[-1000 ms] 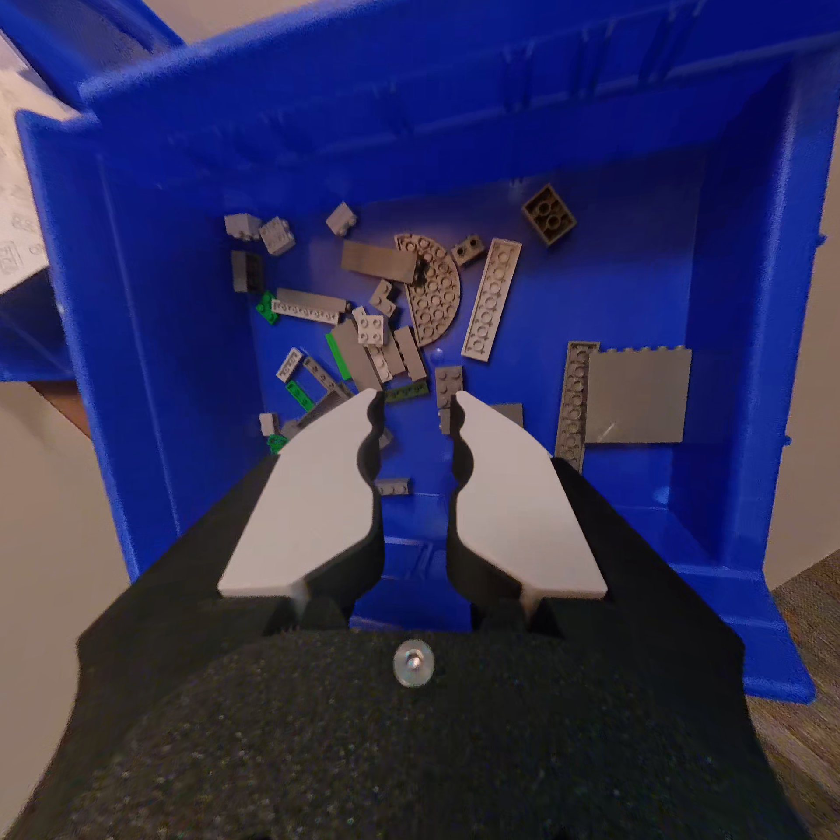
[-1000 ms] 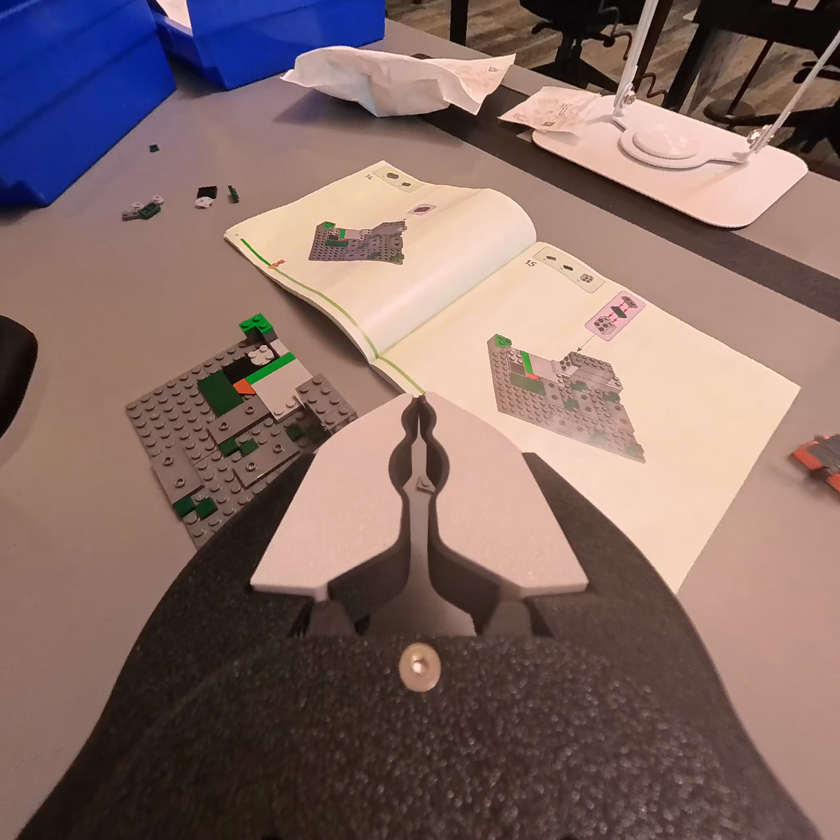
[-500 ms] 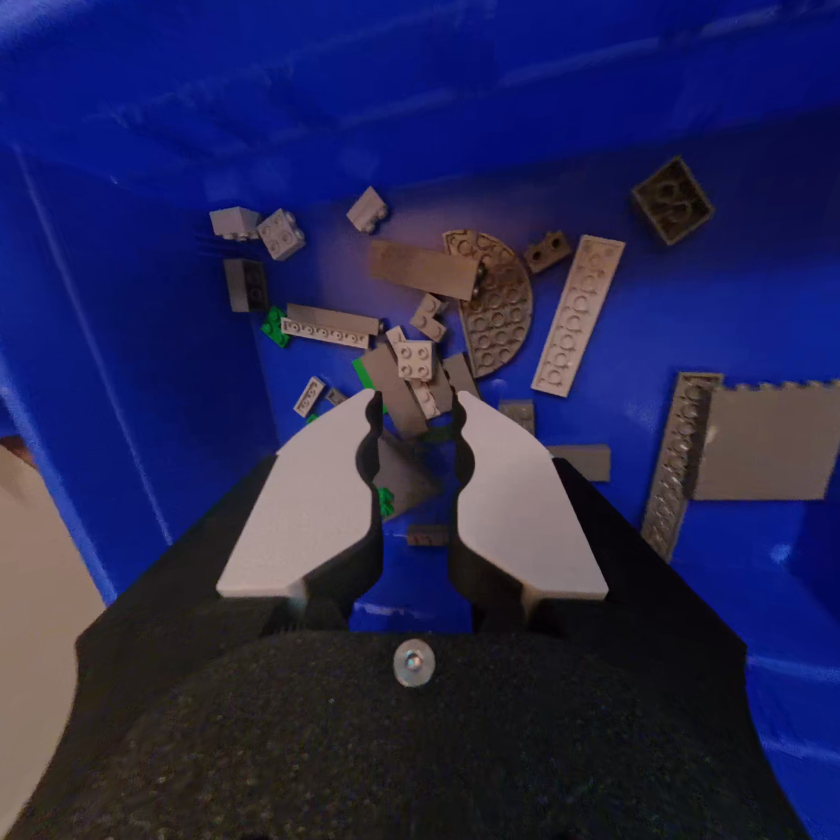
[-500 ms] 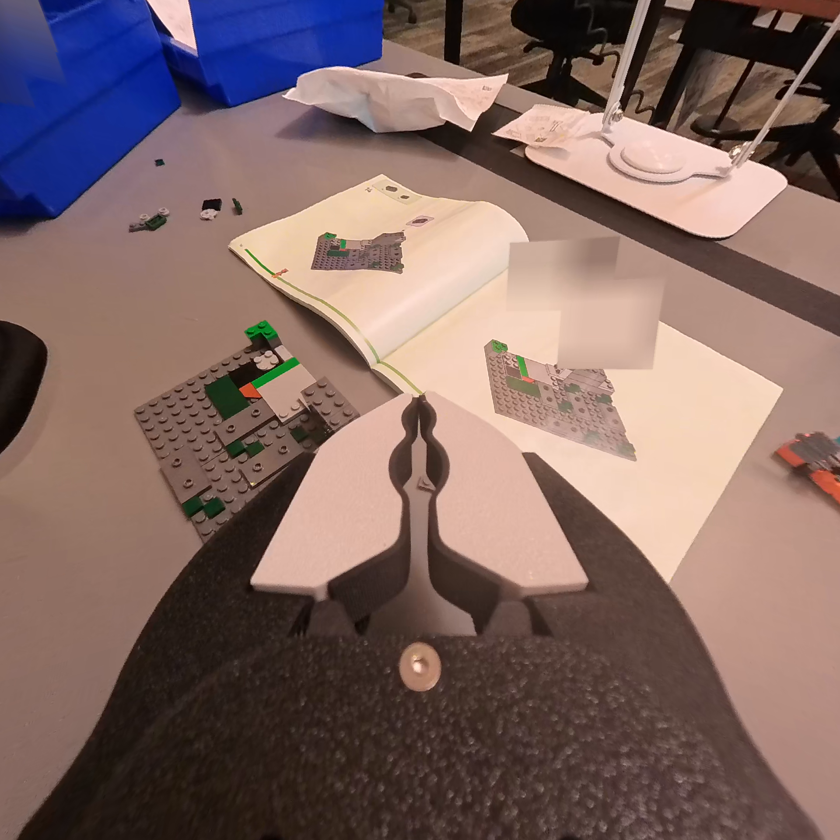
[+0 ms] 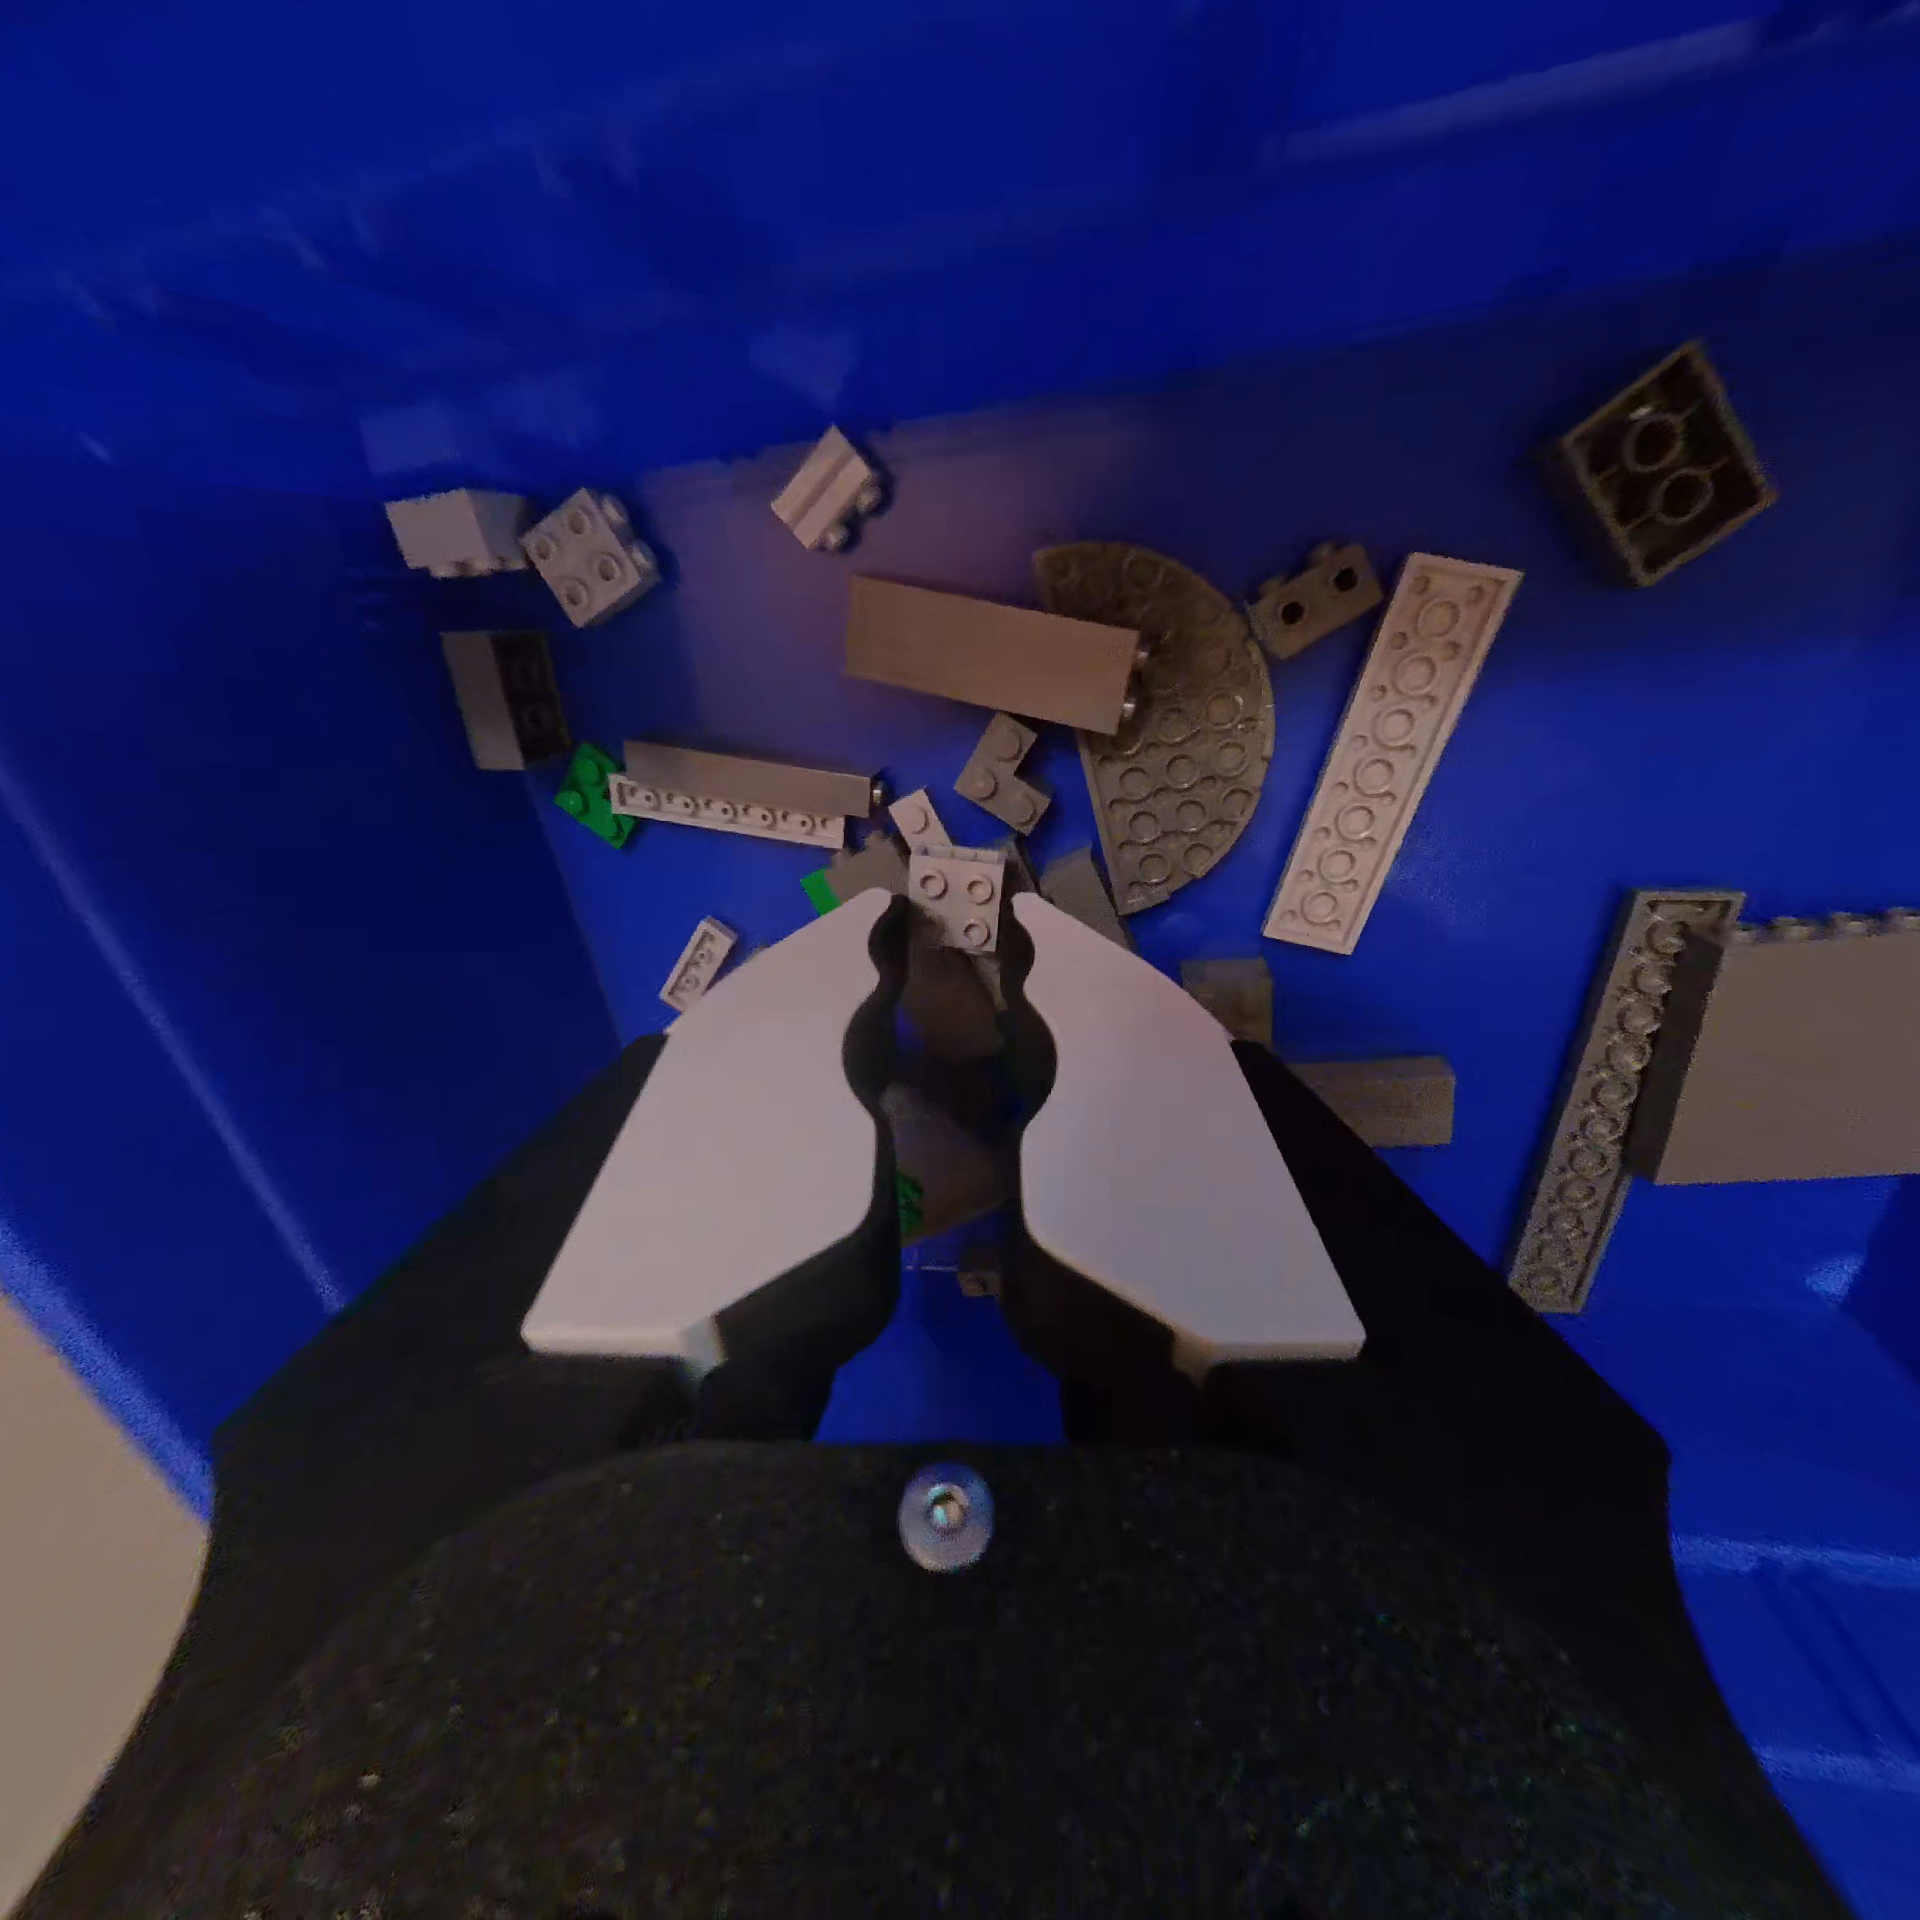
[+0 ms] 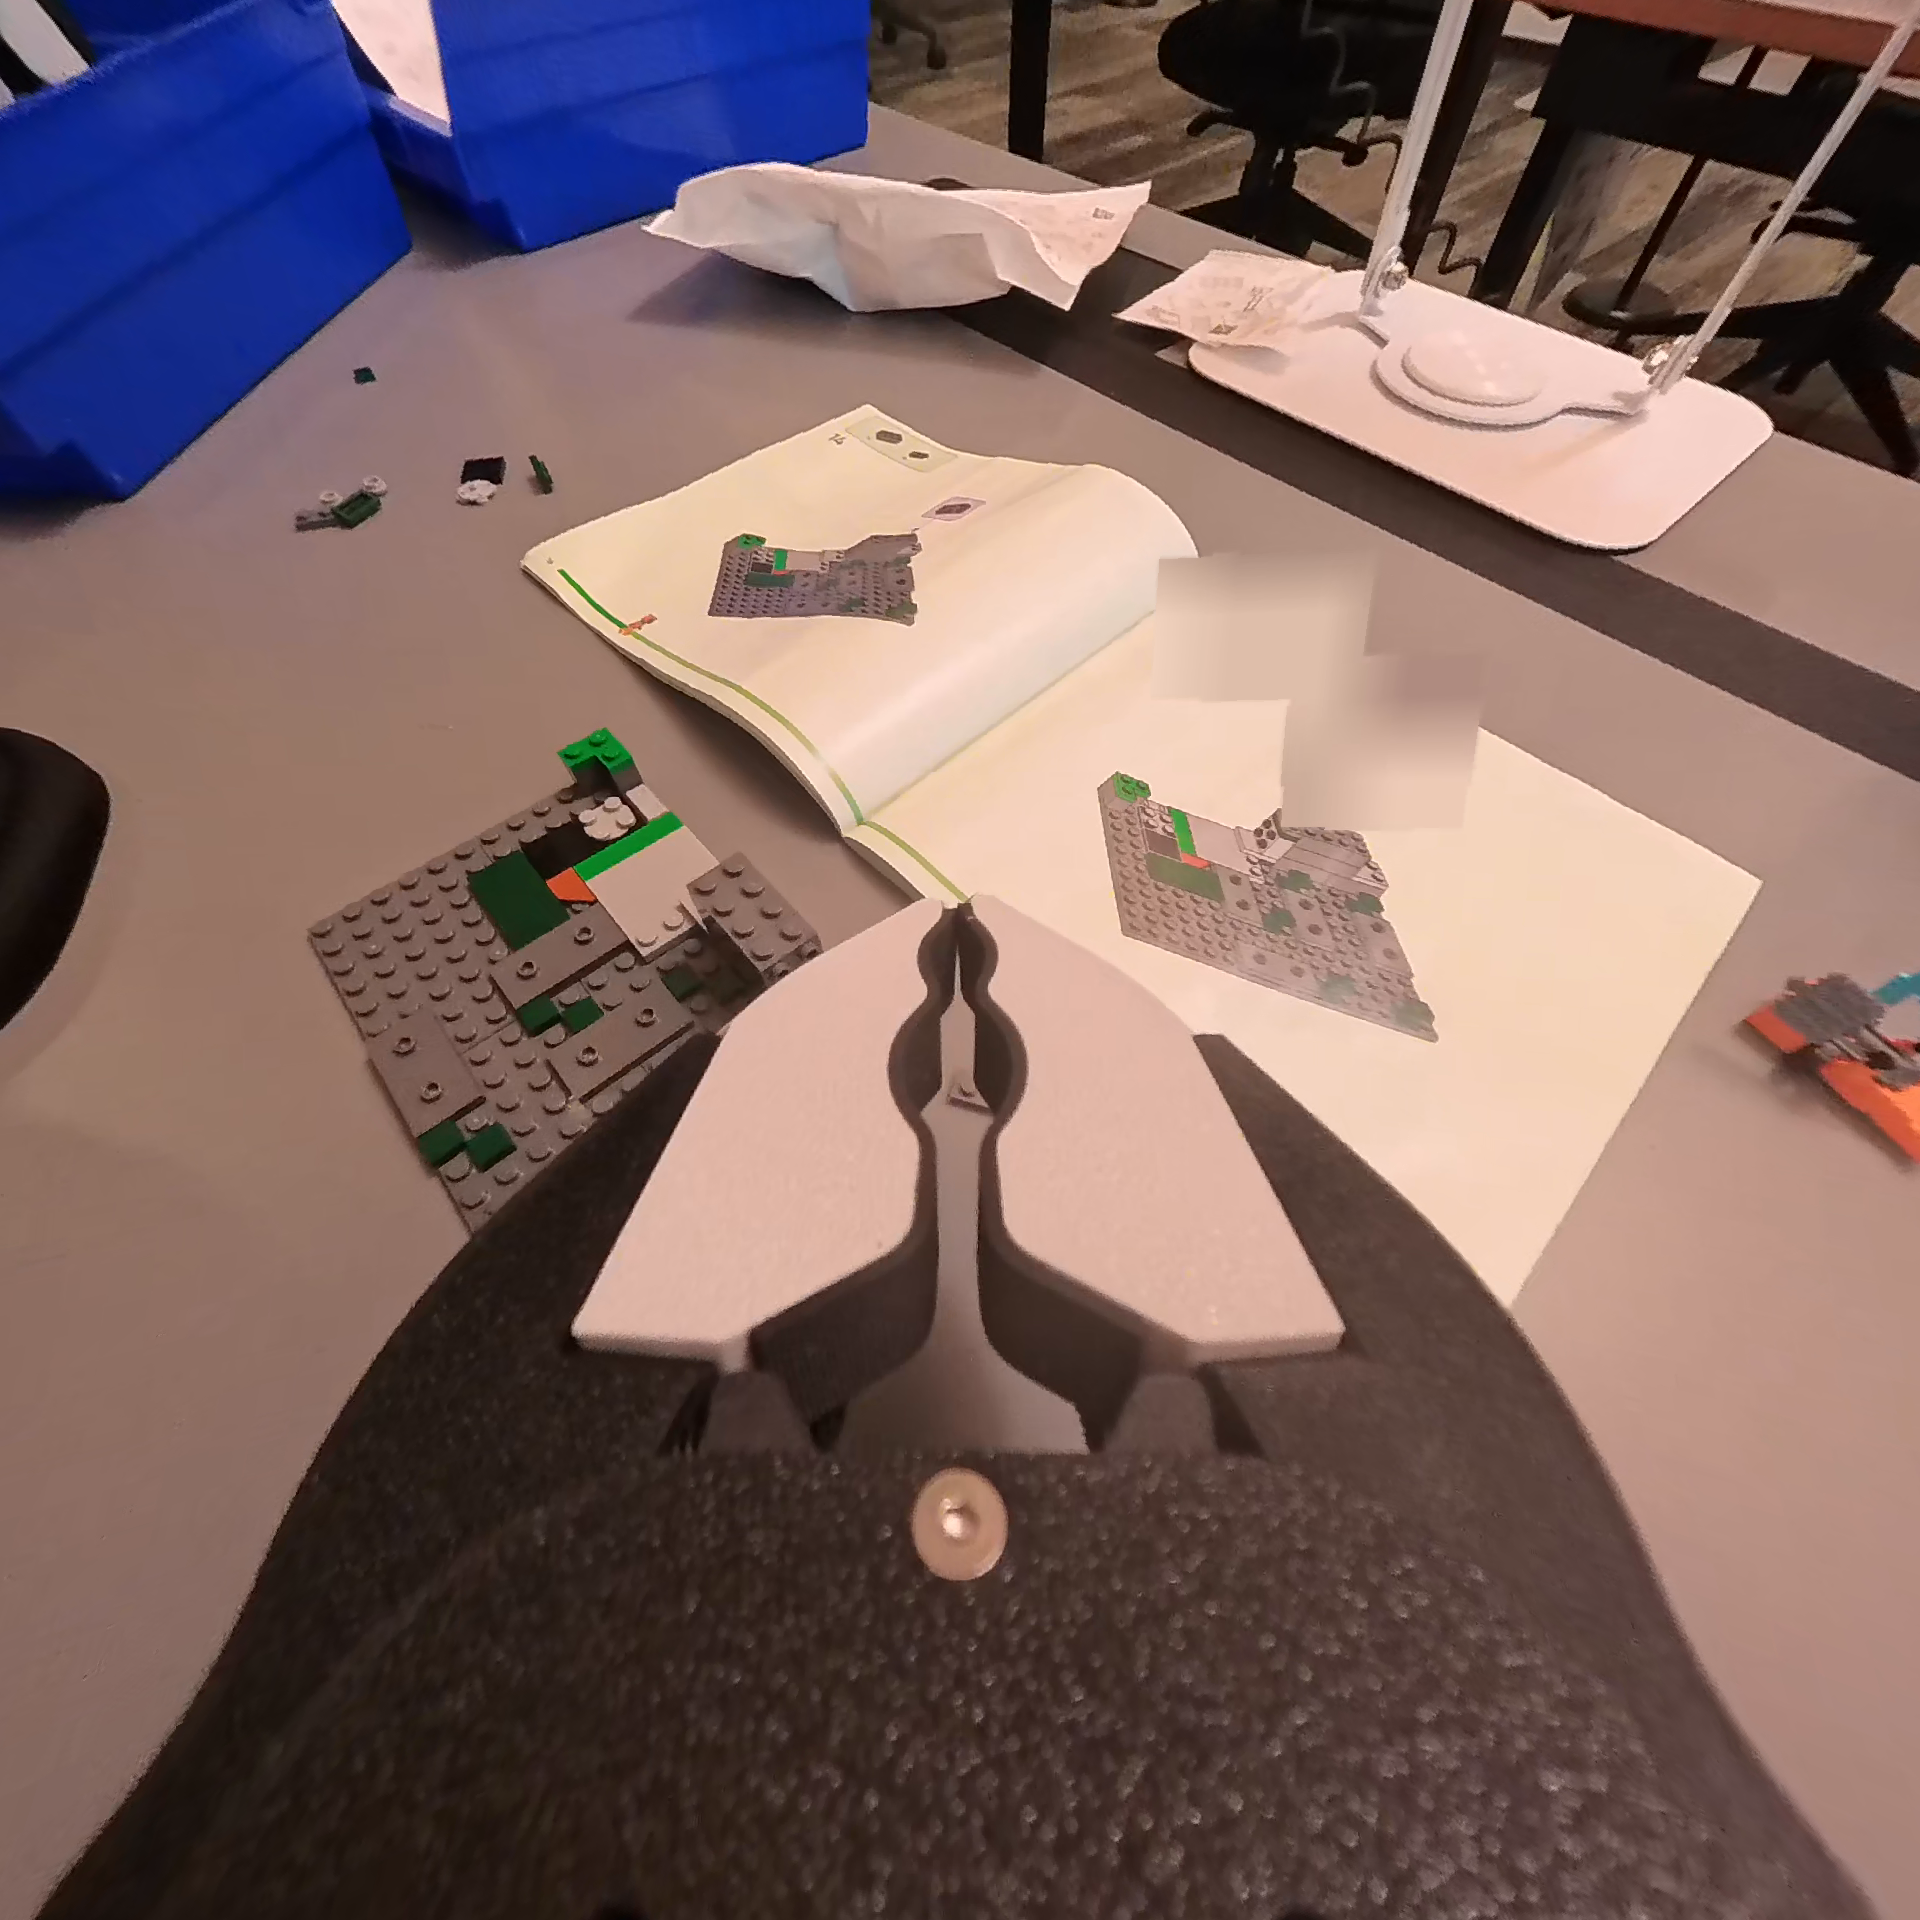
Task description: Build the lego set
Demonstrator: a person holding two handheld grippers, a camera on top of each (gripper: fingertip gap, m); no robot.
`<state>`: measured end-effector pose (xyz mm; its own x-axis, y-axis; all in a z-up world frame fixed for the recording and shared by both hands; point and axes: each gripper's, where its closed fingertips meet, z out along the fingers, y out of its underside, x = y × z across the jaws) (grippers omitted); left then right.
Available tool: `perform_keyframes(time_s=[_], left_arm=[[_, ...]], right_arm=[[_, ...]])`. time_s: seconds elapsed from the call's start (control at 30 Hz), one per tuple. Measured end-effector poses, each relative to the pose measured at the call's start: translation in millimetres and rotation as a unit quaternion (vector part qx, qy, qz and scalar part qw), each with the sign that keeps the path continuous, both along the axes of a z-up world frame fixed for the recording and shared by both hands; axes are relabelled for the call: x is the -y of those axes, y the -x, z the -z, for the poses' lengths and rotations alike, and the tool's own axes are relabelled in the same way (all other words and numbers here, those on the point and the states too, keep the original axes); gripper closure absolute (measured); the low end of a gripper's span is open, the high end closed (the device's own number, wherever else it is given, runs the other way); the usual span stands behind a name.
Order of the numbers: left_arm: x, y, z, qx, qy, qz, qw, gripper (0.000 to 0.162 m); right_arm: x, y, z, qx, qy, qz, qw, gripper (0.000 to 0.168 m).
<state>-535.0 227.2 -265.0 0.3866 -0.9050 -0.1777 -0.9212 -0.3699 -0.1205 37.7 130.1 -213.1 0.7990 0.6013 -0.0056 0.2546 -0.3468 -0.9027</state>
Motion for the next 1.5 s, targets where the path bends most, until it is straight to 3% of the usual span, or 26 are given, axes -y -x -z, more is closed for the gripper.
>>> perform_keyframes(time_s=[0.23,0.4,0.53,0.8,1.0,1.2,1.5], left_arm=[[21,-62,-74,0.049,-0.119,0.085,0.988,0.146],[54,-146,-118,0.076,-0.172,0.180,0.966,0.146],[77,-225,-136,0.111,-0.207,0.238,0.942,0.146],[119,-375,-99,0.237,-0.148,0.301,0.912,0.146],[145,-458,-72,0.286,-0.101,0.334,0.893,0.146],[158,-495,-63,0.304,-0.078,0.351,0.882,0.146],[168,-501,-60,0.344,-0.050,0.342,0.873,0.146]], right_arm=[[3,-7,-8,-0.013,-0.012,0.005,1.000,0.168],[9,3,-17,-0.012,-0.028,-0.020,0.999,0.168],[18,18,-27,0.007,-0.040,-0.074,0.996,0.167],[37,62,-58,0.053,-0.094,-0.191,0.976,0.157],[51,86,-49,0.080,-0.091,-0.241,0.963,0.150],[60,82,-24,0.090,-0.063,-0.260,0.959,0.147],[69,77,-16,0.060,-0.063,-0.276,0.957,0.153]])
